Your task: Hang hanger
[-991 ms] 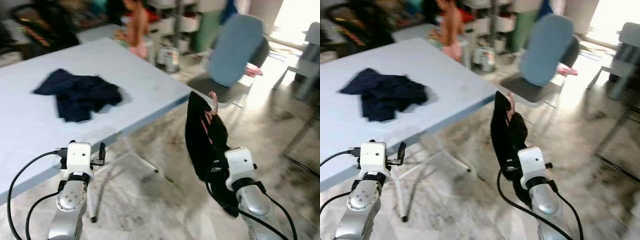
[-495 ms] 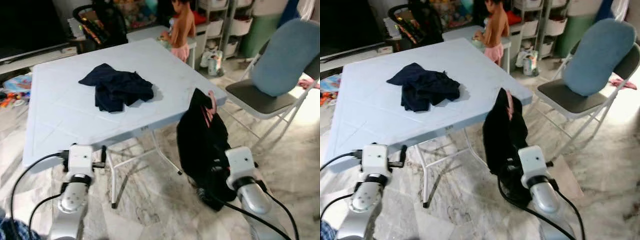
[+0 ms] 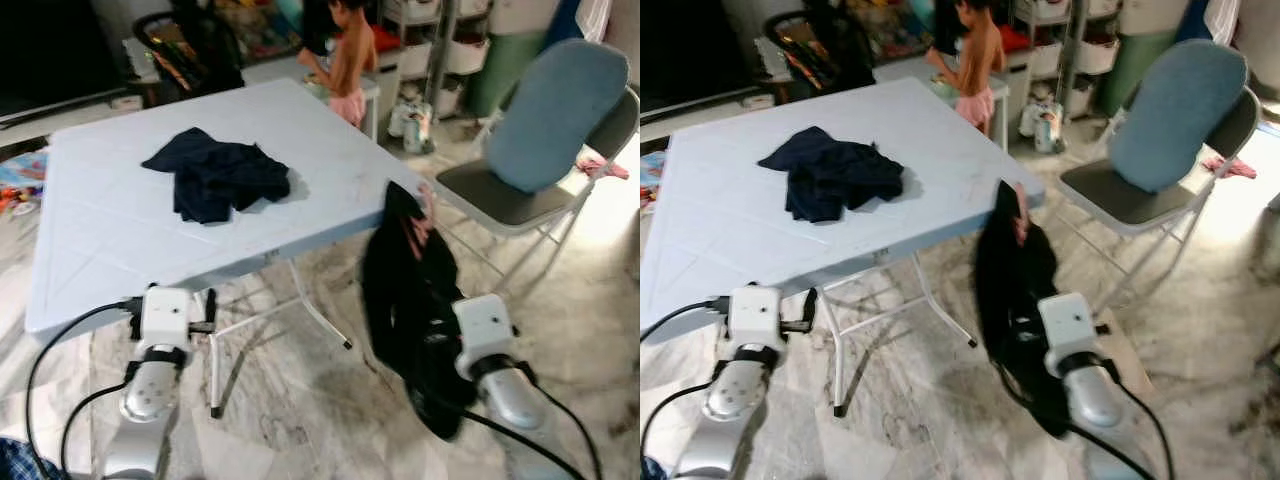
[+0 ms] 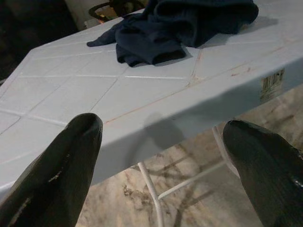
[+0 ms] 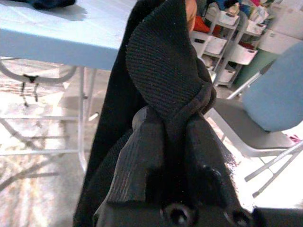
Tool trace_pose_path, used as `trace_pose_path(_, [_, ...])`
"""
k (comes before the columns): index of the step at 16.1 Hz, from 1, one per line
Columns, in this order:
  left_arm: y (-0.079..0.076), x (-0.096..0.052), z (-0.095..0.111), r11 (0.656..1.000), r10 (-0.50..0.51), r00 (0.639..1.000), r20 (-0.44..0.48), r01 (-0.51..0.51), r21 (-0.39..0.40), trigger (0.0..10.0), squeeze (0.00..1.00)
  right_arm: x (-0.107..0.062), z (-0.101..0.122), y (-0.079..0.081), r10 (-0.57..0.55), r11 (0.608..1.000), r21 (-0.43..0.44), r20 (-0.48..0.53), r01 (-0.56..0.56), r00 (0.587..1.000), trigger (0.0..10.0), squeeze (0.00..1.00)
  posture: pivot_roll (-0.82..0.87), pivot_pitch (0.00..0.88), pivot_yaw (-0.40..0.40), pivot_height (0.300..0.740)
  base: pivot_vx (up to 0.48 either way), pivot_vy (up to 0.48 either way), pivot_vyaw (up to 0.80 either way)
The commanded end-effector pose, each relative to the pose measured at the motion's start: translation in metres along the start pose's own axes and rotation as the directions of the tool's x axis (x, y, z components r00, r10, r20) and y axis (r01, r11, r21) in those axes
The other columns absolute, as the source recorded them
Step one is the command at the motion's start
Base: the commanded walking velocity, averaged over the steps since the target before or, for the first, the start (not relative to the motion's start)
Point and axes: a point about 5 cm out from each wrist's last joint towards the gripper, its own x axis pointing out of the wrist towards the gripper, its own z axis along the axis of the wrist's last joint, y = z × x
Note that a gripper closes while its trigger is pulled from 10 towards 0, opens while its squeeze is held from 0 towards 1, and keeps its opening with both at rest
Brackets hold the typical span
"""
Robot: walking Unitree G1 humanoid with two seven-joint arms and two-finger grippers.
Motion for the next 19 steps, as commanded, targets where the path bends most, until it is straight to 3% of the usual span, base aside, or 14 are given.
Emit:
trace_pose_path(1, [0.0086, 0.0002, -0.0027, 1.0, 0.027, 1.0, -0.013, -0.027, 0.017, 10.0, 0.0, 0.0055, 0.0134, 0.0049, 0.014, 1.0, 0.006, 0.067, -0.014, 0.998, 10.0, 0.0, -0.12, 0.0, 0.014, 0.74, 0.0, -0.262, 0.0])
trace_pose_path(7, [0.0085, -0.0002, -0.0025, 0.999, 0.036, 0.999, -0.014, -0.036, 0.015, 10.0, 0.0, 0.0052, 0.0128, 0.0061, 0.018, 1.0, 0.013, 0.065, -0.019, 0.998, 10.0, 0.0, -0.12, 0.0, 0.015, 0.74, 0.0, -0.277, 0.0])
trace_pose_path(19, [0.0096, 0.0028, -0.0016, 0.997, 0.08, 0.997, -0.014, -0.08, 0.0, 10.0, 0.0, 0.0056, 0.0105, 0.0091, 0.035, 0.999, 0.026, 0.058, -0.037, 0.998, 10.0, 0.0, -0.12, 0.0, 0.014, 0.74, 0.0, 0.0, 0.0])
